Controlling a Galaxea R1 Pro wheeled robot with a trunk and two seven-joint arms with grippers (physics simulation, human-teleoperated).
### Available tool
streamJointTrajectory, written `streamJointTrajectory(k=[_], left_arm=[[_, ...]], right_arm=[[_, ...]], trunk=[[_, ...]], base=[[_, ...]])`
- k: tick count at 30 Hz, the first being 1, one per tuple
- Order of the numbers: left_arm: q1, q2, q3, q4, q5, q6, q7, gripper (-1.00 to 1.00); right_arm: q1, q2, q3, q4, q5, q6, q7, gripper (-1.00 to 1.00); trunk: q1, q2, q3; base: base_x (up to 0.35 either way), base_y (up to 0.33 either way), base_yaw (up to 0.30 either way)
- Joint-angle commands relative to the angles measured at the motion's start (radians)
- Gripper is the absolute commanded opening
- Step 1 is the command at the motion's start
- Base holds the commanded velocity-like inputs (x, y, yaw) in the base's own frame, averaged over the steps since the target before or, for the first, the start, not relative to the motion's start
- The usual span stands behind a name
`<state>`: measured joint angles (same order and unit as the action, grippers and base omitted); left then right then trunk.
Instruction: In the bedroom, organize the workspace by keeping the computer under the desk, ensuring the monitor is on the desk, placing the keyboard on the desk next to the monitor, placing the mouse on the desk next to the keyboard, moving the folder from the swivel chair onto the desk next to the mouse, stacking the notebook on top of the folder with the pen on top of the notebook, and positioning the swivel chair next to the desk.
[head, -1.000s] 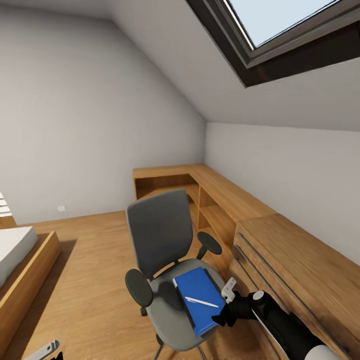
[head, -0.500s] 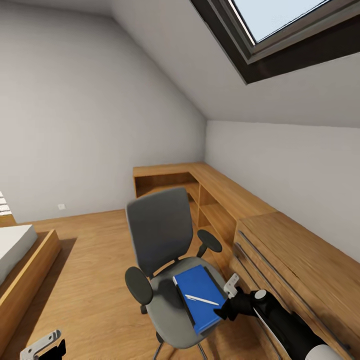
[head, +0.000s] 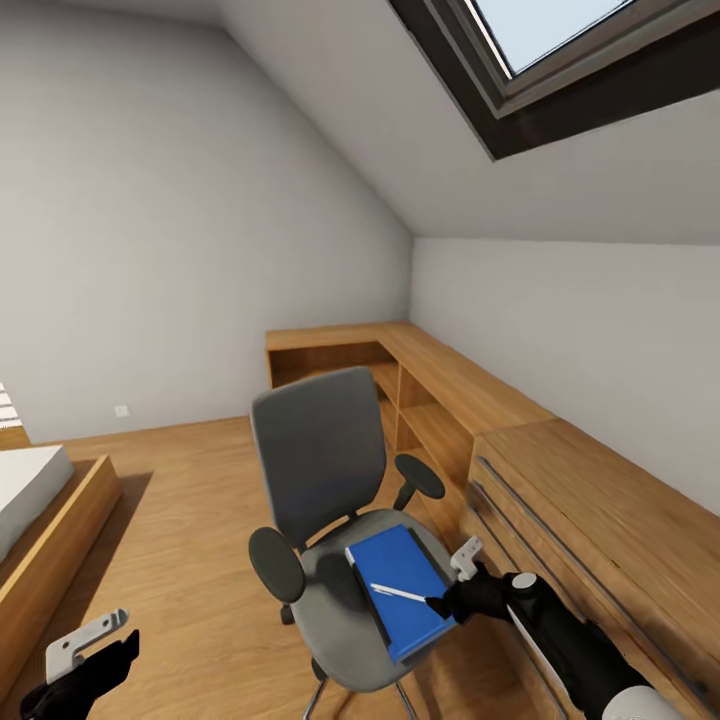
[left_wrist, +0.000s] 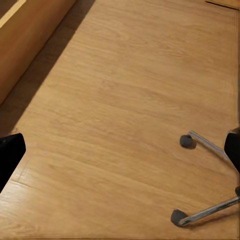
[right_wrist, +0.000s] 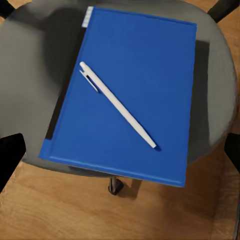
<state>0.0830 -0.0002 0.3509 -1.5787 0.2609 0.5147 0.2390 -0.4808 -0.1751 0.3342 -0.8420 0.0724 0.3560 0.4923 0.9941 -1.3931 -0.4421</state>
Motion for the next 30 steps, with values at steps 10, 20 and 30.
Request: streamJointTrajectory(k=[10, 20, 30], left_arm=[[-0.076, -0.007, 0.000, -0.033, 0.127, 0.075, 0.010, 1.00], [-0.095, -0.009, 0.005, -0.018, 0.224, 0.077, 0.009, 1.00], [-0.097, -0.005, 0.011, -0.020, 0.229, 0.076, 0.002, 1.00]], right_arm=[[-0.149, 0.063, -0.105, 0.124, 0.003, 0.058, -0.037, 1.00], [-0.359, 0.076, -0.122, 0.424, -0.019, 0.054, -0.049, 1.00], [-0.382, 0.156, -0.127, 0.552, -0.037, 0.059, -0.050, 1.00]], trunk=[[0.039, -0.071, -0.032], [0.077, -0.141, -0.064], [0.115, -0.211, -0.095]], base=[[0.000, 0.000, 0.000], [0.000, 0.000, 0.000], [0.000, 0.000, 0.000]])
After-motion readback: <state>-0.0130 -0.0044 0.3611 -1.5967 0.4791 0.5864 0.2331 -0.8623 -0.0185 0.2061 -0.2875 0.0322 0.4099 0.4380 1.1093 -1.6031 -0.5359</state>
